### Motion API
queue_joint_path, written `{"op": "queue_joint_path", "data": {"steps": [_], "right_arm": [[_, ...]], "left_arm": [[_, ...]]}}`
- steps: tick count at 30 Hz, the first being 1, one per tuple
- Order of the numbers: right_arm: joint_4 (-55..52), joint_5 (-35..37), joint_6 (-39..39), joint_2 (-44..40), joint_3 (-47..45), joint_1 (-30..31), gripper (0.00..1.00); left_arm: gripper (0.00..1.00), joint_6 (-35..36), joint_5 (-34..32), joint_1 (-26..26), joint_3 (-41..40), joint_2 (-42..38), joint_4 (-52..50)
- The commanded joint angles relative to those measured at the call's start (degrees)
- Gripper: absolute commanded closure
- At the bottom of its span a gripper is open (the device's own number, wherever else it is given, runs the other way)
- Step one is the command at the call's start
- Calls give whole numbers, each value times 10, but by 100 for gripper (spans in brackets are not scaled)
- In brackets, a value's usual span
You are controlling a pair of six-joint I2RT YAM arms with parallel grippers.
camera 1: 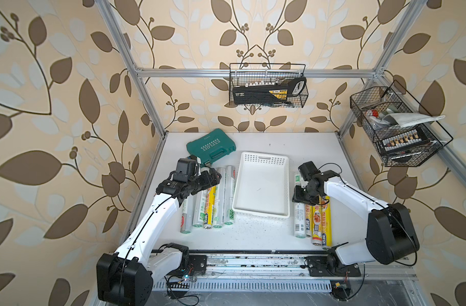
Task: Put the plastic wrap into the basket
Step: Pick up the plastic wrap from the center of the board, then place the plastic wrap in the basket.
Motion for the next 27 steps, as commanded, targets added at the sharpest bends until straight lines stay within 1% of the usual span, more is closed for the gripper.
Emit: {"op": "queue_joint_path", "data": {"steps": [1,8,15,22,27], "right_arm": [[-60,31,-9,-38,55,-2,59],[-79,-12,8,-47,134,12,59],[-52,-60,44,-9,194,51,59],[-7,-71,81,50,234,88,59],[23,-62,99,90,243,93,60]], "left_arm": [[1,10,-11,-7,22,-19,-9],[1,9,-11,-7,22,-32,-16],[1,9,-11,-7,23,-43,-22],[1,9,-12,-7,21,-48,-26],[1,9,-12,-7,20,-50,-26]]}}
